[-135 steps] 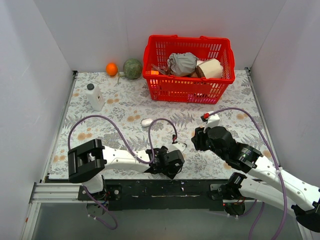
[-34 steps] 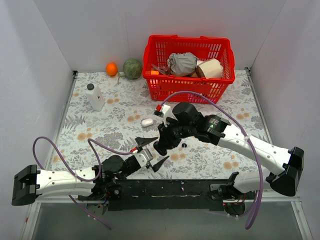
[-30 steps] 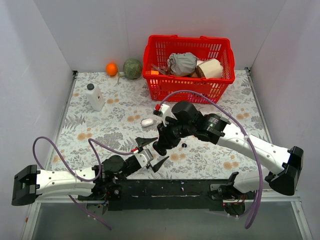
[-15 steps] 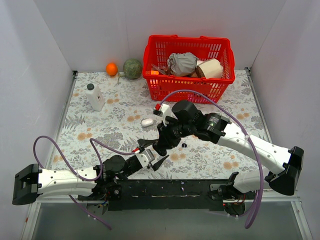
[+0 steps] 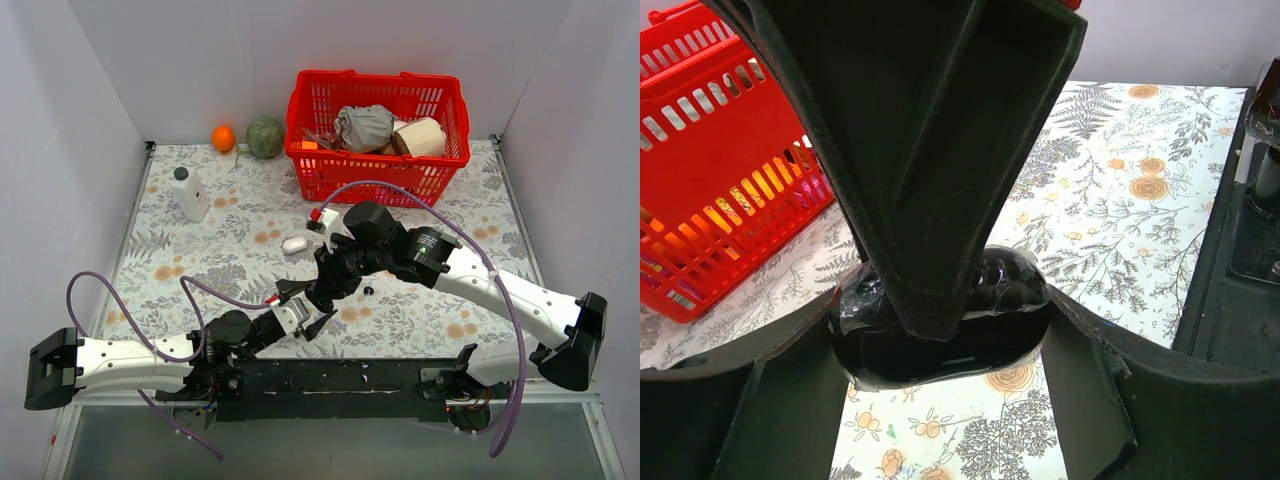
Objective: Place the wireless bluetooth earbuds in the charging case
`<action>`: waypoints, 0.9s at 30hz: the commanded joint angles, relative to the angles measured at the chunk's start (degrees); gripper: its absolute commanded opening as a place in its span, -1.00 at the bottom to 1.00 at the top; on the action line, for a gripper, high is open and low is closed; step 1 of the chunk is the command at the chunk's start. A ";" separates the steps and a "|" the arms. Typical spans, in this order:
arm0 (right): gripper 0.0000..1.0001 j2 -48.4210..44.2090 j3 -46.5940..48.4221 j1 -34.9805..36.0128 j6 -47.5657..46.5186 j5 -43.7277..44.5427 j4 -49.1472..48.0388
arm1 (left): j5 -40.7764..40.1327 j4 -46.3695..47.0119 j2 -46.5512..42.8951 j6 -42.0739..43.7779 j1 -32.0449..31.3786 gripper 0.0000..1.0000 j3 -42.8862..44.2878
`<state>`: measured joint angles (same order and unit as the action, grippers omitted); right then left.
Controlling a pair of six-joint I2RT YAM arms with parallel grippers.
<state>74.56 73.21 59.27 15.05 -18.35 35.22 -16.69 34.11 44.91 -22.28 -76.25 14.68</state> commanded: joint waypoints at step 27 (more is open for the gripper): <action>0.04 -5.57 -2.46 0.06 1.12 8.07 -3.84 | 0.43 1.49 -0.96 -1.36 -0.22 -1.00 0.35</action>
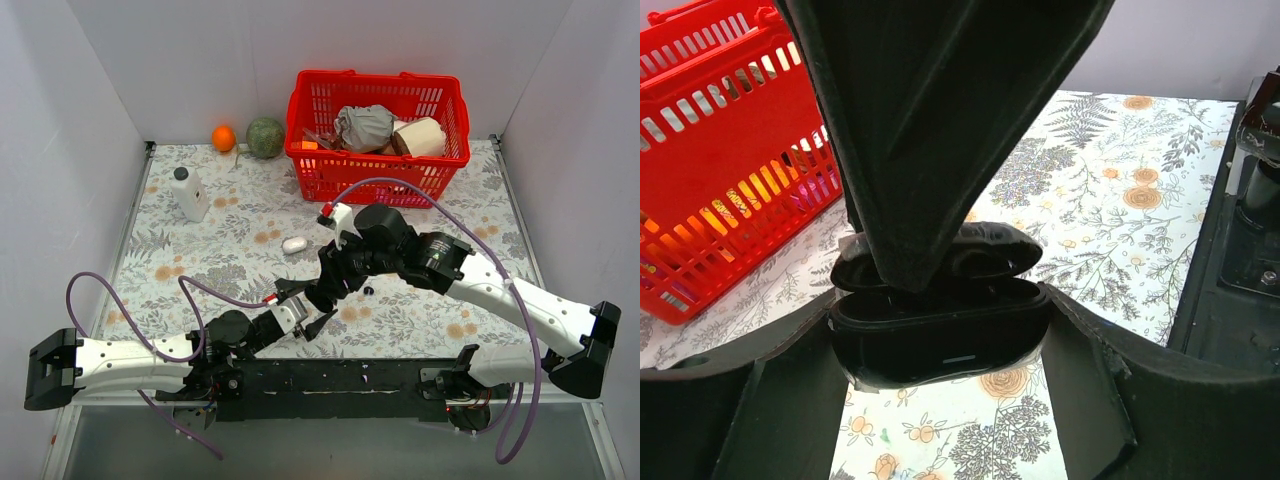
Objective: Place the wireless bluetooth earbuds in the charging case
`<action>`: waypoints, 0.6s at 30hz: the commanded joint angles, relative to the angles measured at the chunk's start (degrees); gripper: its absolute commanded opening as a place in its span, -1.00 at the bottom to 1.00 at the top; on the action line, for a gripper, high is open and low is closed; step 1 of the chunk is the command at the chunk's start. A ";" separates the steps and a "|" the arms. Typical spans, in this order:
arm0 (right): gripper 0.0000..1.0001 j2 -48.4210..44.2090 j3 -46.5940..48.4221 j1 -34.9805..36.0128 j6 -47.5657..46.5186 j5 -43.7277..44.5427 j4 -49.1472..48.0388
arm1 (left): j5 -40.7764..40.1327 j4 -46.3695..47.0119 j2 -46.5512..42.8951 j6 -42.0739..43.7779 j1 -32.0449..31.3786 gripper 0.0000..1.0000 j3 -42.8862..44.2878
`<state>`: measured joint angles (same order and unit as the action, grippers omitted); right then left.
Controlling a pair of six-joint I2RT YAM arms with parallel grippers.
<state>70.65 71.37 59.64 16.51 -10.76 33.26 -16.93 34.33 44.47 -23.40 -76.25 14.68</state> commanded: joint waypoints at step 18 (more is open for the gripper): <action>0.16 -13.43 -13.34 -6.18 1.58 20.33 -7.23 | -8.38 -0.93 -4.91 -5.60 -0.22 -1.00 -1.40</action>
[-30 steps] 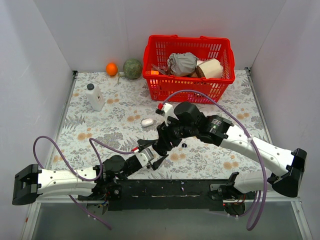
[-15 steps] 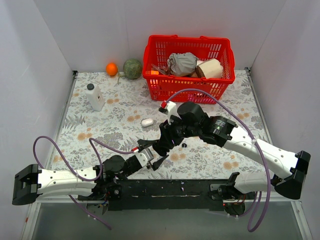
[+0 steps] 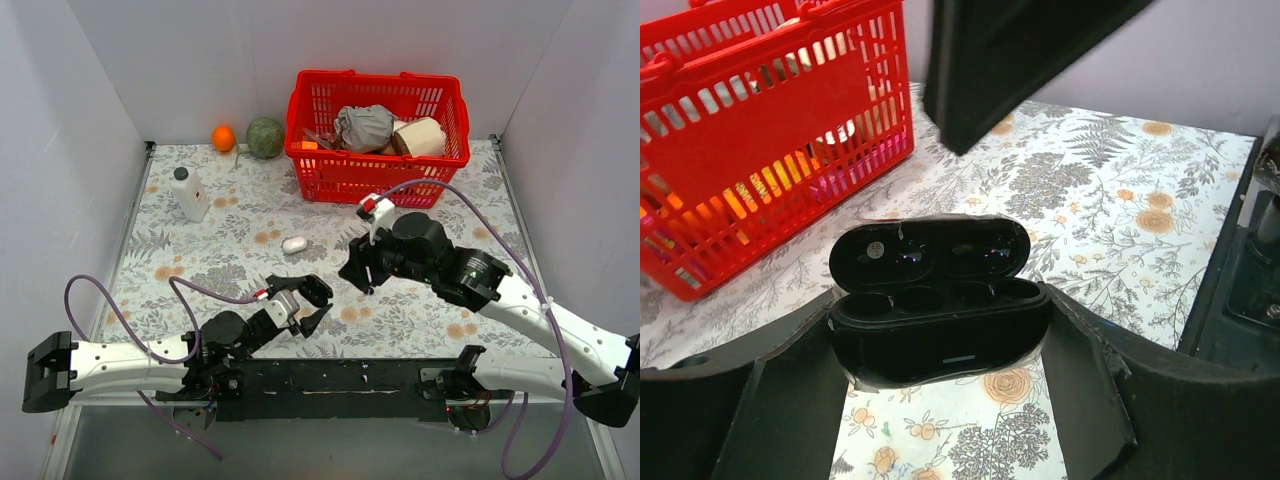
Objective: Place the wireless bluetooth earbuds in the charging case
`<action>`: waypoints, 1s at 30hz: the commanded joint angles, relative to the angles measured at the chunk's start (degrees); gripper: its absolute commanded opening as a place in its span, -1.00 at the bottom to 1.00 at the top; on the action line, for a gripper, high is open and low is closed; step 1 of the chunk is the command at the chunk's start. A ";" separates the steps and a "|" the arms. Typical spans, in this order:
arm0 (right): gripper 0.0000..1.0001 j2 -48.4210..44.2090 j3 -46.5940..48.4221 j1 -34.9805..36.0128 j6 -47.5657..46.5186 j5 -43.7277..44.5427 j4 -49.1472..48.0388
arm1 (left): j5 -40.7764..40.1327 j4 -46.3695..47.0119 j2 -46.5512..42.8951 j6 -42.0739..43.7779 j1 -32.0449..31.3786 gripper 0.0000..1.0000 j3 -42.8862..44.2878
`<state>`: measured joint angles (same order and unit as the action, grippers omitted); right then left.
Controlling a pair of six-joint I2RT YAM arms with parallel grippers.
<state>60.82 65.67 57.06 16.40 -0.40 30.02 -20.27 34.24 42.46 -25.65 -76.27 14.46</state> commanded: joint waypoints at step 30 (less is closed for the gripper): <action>-0.11 12.39 -30.95 -18.38 3.02 5.59 -25.45 | -6.62 -10.33 -9.67 -11.09 -0.20 -1.00 0.13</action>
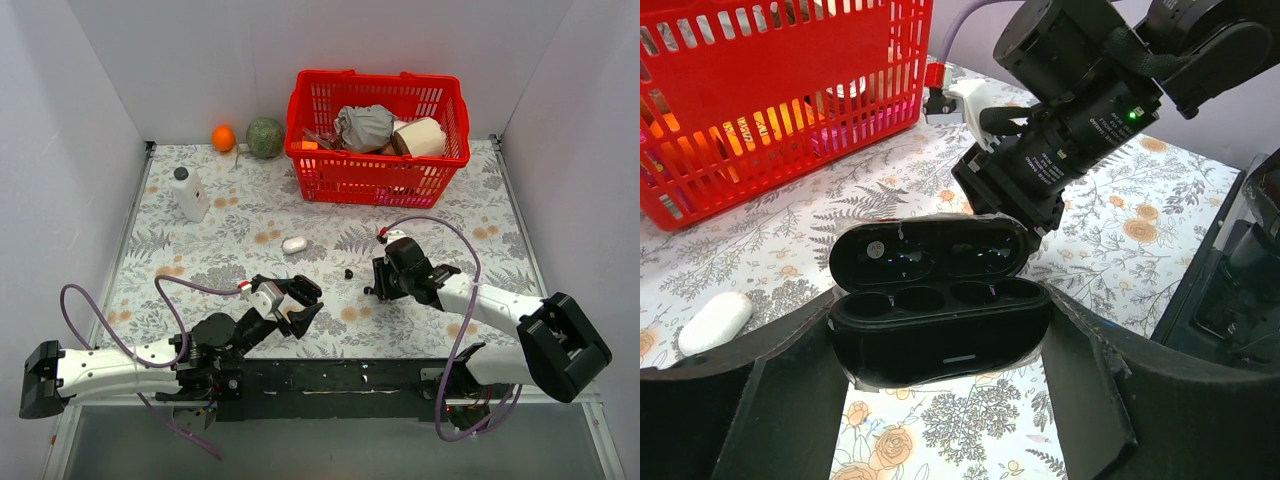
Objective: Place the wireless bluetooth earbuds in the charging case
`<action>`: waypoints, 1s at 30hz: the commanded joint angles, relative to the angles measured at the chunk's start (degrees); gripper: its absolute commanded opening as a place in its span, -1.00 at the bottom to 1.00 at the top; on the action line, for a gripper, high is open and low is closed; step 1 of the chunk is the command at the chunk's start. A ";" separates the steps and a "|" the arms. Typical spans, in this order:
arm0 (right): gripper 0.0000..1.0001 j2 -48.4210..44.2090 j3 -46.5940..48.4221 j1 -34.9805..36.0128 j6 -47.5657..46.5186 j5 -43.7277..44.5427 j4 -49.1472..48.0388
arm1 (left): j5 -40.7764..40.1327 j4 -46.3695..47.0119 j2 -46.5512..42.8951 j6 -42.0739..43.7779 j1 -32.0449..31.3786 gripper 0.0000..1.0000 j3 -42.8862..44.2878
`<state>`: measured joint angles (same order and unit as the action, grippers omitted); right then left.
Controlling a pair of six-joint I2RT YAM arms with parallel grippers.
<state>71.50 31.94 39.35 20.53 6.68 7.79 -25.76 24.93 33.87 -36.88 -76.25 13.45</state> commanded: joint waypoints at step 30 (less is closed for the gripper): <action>-0.14 -1.90 4.70 -1.91 -0.57 -5.10 -0.59 | 0.18 0.91 -0.21 -0.82 -0.22 -1.00 -0.09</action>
<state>71.99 33.21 37.87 20.99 -0.38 6.22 -26.06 24.45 33.36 -37.12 -76.25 13.45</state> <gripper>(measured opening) 0.421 0.660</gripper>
